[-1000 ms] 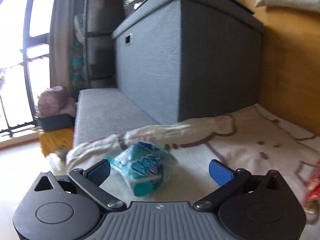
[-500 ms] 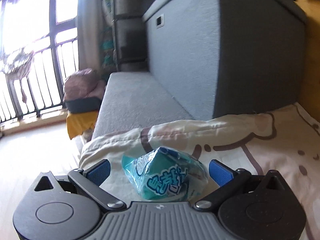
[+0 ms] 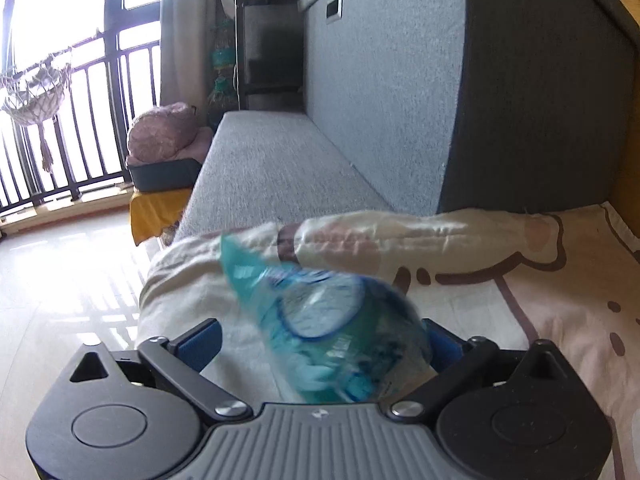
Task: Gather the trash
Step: 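Grasp the teal wrapper bag with left tool while right tool grasps the red pack, then lift the teal bag with left tool while right tool lifts the red pack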
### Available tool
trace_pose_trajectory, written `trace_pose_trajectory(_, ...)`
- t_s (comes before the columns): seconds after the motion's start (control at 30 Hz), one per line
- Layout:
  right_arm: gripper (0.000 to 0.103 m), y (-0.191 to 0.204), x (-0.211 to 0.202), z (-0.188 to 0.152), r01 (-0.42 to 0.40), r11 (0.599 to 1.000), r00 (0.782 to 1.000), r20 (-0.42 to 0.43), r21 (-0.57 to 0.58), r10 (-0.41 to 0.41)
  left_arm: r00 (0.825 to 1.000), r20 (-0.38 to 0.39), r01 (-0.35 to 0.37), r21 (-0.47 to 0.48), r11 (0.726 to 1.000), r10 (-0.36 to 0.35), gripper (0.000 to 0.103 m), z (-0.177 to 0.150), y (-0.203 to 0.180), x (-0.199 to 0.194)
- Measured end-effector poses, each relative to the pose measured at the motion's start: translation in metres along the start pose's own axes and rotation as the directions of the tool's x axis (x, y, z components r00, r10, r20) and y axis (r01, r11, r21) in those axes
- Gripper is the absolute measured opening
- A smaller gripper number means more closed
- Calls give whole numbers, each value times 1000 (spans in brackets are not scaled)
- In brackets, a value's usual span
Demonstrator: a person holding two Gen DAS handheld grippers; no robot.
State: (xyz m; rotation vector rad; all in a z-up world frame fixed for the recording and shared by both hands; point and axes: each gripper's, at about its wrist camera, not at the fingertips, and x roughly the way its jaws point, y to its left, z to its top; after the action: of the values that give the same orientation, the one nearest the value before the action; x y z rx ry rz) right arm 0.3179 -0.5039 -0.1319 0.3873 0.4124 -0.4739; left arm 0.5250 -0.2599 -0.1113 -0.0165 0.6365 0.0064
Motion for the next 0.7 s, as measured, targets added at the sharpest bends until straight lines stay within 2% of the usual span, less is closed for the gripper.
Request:
trace_pose_trajectory(0.07,89,8,4,-1,26,999,1000,-12,-42,-26,1000,-11,-2,-15,1000,2,88,-3,4,2)
trace_pose_trajectory(0.2,89,24,13,1,27,996,999,-18,-82,-29,1000,8,8,10,1000,-8,83,-6,6,1)
trace_pose_trajectory(0.27,91,28,18,3,19,997,1000,-23,-72,-21,1000,12,14,11,1000,-14,77,-6,9,0)
trace_pose_trajectory(0.37,91,28,31,4,79,995,994,-71,-59,-83,1000,19,17,7,1000,-17,69,-5,12,0)
trace_pose_trajectory(0.5,90,24,32,6,91,996,994,-54,-15,-92,999,30,32,2,999,-32,64,-6,15,-3)
trace_pose_trajectory(0.53,88,25,32,5,94,995,994,-52,-14,-95,999,32,38,7,999,-38,63,-7,16,-5)
trace_pose_trajectory(0.6,67,24,30,5,117,993,992,-43,-9,-117,998,37,47,22,999,-47,60,-9,15,-9)
trace_pose_trajectory(0.7,61,23,29,5,113,993,993,-40,-19,-113,997,40,69,52,996,-71,59,-12,15,-16)
